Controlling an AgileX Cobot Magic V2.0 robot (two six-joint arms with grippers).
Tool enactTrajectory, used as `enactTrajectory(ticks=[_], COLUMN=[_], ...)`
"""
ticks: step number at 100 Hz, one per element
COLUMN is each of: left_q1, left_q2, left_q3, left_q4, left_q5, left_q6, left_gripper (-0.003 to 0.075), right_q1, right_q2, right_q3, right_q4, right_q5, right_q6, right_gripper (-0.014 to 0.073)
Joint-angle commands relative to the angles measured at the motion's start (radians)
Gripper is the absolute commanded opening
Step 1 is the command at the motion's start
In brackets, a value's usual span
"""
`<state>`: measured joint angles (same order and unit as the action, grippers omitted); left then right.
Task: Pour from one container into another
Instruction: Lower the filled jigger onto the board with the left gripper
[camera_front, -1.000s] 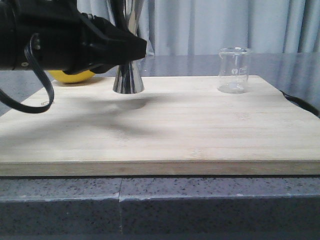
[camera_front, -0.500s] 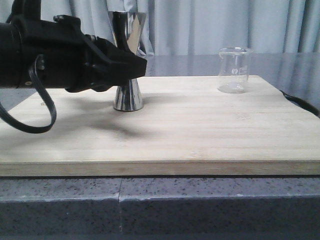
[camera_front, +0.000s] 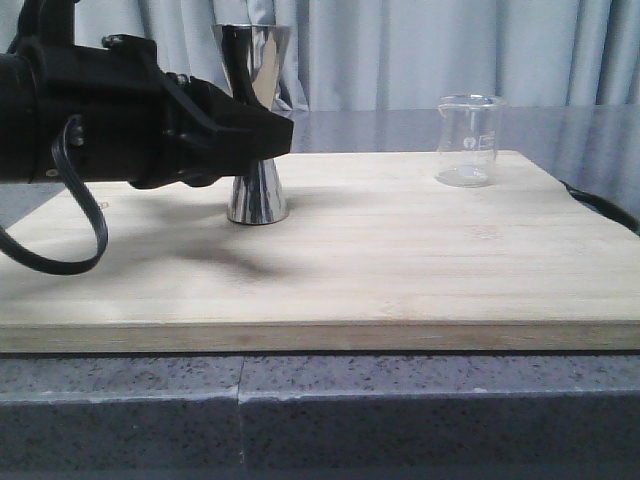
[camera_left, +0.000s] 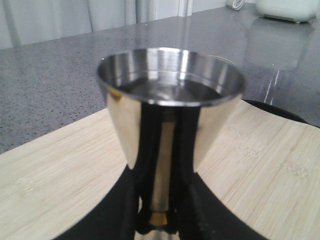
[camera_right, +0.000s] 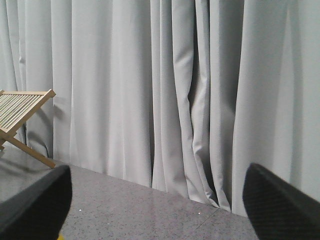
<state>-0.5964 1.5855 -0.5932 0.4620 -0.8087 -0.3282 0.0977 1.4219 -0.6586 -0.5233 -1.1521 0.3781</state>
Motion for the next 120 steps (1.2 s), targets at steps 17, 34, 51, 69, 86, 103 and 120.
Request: enactTrajectory(ticks=[17,34,51,69,86,103,120], left_q1=[0.002,0.002,0.002,0.002,0.002,0.002,0.002], left_q2=[-0.028,-0.028,-0.028,-0.028,-0.028,-0.028,-0.028], left_q3=[-0.019,-0.019,-0.019,-0.019,-0.019,-0.019,-0.019], left_q4=[0.005,0.005,0.005,0.005,0.005,0.005,0.005], left_q5=[-0.087,-0.085,-0.085,-0.085,-0.085,-0.085,-0.091], left_q6=[-0.001,-0.001,-0.001,-0.001,-0.001,-0.001,-0.001], left_gripper=[-0.0018,-0.0017,0.0013,0.0103,0.0110,0.0110,0.0139], right_q1=[-0.005,-0.005,-0.005,-0.005,-0.005,-0.005,-0.005], right_q2=[-0.037,-0.037,-0.037,-0.037,-0.037,-0.037,-0.037], right_q3=[-0.020,-0.020,-0.020,-0.020,-0.020,-0.020,-0.020], right_q4=[0.024,0.024,0.024,0.024,0.024,0.026,0.026], right_q5=[-0.148,-0.148,-0.148,-0.148,-0.148,-0.148,-0.148], right_q6=[-0.001,-0.001,-0.001,-0.001,-0.001,-0.001,-0.001], right_gripper=[0.0629,0.0629,0.0629,0.0629,0.0629,0.0629,0.0629])
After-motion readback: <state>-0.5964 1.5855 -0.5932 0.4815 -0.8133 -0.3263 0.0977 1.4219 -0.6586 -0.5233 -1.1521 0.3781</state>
